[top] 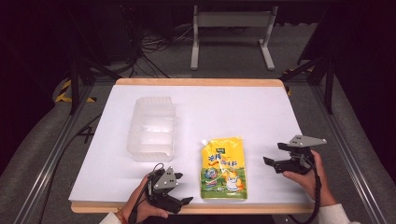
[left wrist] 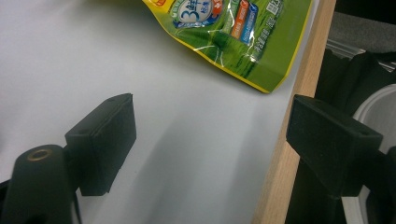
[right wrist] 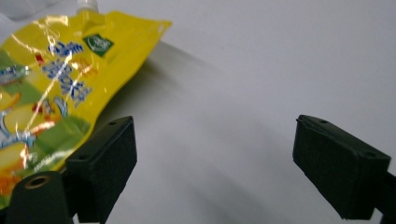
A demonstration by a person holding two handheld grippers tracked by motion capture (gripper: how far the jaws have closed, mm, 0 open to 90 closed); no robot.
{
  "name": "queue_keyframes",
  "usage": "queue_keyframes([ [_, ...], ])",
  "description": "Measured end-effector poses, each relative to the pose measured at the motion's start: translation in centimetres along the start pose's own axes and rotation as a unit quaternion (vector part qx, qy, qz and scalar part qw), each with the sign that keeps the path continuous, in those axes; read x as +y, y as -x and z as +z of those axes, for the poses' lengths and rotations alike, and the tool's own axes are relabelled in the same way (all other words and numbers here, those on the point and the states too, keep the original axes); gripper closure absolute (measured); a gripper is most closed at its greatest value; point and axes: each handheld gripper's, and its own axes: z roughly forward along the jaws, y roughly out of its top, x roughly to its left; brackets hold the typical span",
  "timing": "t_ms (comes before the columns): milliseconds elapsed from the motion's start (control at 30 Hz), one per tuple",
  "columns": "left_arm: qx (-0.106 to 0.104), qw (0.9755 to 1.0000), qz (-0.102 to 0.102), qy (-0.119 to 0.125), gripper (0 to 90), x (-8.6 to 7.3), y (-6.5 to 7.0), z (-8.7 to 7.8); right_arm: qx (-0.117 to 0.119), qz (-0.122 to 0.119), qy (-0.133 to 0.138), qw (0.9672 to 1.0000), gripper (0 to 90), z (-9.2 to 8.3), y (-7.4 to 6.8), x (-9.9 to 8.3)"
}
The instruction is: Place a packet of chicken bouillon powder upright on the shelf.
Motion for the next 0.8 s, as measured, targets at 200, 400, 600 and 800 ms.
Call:
queue_keyframes([
  [200, -0.007, 1.0000, -0.003, -0.001, 15.6, 0.3, -0.1, 0.4, 0.028, 0.000, -0.014, 0.9995, 15.8, -0.4, -0.5, -1.6],
  [400, -0.026, 0.9995, -0.016, 0.009, 15.5, 1.2, -0.5, 1.0, 0.089, 0.005, -0.021, 0.9958, 17.0, 1.2, -1.6, -1.2],
  [600, -0.040, 0.9986, -0.035, 0.007, 14.7, 2.2, -1.1, 2.1, 0.153, 0.002, -0.041, 0.9874, 16.9, 3.7, -3.6, -0.3],
  [800, -0.052, 0.9971, -0.055, -0.002, 13.8, 2.9, -1.6, 3.4, 0.177, 0.001, -0.055, 0.9827, 16.9, 5.6, -4.6, 0.5],
])
